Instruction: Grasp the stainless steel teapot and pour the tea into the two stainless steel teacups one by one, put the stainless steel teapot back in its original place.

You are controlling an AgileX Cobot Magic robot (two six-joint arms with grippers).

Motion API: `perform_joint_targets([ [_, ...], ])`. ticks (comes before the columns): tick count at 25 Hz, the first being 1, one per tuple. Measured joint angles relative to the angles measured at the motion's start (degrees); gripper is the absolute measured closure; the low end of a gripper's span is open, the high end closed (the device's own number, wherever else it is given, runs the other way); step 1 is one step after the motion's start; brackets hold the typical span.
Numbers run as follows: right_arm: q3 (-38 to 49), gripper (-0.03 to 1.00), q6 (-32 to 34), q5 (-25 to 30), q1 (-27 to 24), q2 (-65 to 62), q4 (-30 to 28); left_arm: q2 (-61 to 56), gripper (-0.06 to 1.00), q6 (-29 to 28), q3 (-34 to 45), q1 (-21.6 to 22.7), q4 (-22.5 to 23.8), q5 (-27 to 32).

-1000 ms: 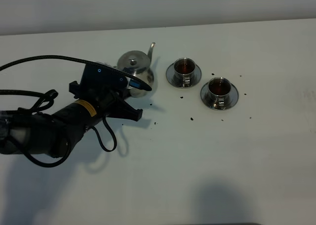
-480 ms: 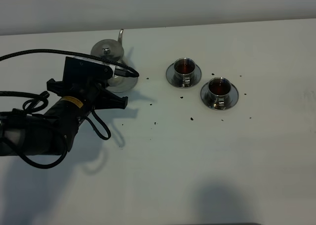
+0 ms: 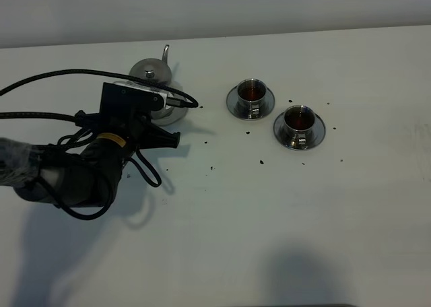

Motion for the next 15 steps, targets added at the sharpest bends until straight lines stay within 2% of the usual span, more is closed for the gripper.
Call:
perform_joint_targets([
  [15,0.0,0.46,0.0,0.0,0.0,0.0,0.0,2.9,0.83,-1.4,-1.9,1.0,2.4,-1.3],
])
